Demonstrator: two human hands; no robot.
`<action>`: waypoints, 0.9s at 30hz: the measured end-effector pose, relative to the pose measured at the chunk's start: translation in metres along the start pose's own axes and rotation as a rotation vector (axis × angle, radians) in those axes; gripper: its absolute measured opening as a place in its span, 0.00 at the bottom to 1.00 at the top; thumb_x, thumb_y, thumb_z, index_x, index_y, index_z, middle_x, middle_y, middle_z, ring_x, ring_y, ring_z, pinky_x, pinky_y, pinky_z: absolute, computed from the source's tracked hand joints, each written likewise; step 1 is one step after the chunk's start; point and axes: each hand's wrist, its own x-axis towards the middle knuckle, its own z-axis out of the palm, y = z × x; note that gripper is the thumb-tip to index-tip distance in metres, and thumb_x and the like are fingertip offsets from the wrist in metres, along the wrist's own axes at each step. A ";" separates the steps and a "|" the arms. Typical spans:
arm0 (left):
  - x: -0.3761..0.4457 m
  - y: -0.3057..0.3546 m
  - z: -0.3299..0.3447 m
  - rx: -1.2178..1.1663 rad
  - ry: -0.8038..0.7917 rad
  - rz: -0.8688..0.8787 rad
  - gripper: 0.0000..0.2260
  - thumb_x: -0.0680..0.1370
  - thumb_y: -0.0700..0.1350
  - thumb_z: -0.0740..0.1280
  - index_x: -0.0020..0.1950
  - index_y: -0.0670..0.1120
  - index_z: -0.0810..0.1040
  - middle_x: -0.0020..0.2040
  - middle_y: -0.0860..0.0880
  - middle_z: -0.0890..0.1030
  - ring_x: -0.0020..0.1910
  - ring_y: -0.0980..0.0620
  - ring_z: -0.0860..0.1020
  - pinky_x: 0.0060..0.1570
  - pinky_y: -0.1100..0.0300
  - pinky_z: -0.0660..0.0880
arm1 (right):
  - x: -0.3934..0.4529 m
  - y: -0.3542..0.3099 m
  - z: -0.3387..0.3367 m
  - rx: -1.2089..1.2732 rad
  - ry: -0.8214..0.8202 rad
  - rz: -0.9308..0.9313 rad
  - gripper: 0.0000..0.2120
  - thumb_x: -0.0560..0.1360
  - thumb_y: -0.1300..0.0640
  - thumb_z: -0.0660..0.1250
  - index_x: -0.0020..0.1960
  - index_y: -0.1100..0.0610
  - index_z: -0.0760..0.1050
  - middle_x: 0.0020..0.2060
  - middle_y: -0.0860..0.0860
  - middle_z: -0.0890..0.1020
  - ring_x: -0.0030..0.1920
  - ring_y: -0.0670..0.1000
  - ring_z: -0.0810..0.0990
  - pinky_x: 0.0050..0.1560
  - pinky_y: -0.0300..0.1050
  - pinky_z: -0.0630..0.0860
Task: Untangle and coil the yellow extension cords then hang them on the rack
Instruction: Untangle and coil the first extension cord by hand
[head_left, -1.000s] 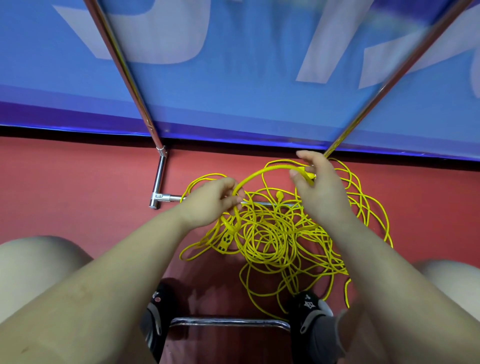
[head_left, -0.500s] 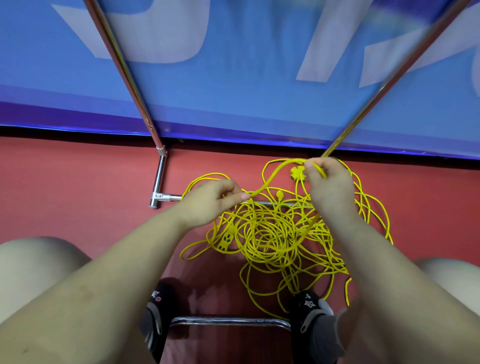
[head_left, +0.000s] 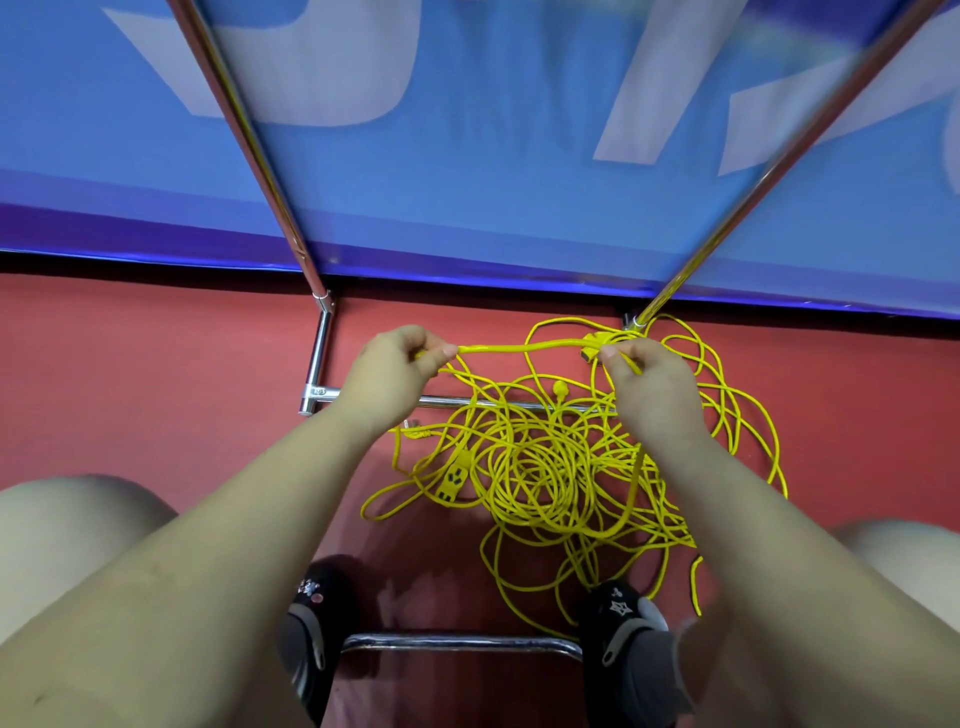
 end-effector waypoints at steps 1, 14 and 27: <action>-0.001 0.001 0.000 -0.037 -0.018 0.018 0.07 0.77 0.47 0.68 0.43 0.45 0.78 0.33 0.53 0.76 0.32 0.55 0.73 0.35 0.62 0.70 | 0.001 0.001 -0.001 -0.009 -0.004 -0.008 0.15 0.78 0.52 0.62 0.59 0.60 0.76 0.55 0.57 0.79 0.58 0.57 0.75 0.54 0.43 0.68; -0.014 0.021 0.012 -0.162 -0.251 0.182 0.09 0.77 0.47 0.67 0.40 0.44 0.79 0.30 0.55 0.75 0.32 0.59 0.71 0.37 0.63 0.71 | -0.035 -0.024 0.024 0.088 -0.322 -0.384 0.09 0.75 0.49 0.64 0.52 0.52 0.76 0.40 0.50 0.83 0.44 0.53 0.81 0.47 0.54 0.76; -0.006 -0.002 0.008 -0.017 -0.258 0.145 0.08 0.79 0.45 0.64 0.45 0.41 0.76 0.35 0.48 0.77 0.36 0.50 0.74 0.43 0.52 0.74 | -0.006 -0.003 -0.002 0.020 -0.114 -0.144 0.14 0.78 0.52 0.61 0.62 0.51 0.74 0.54 0.53 0.81 0.55 0.54 0.79 0.57 0.52 0.75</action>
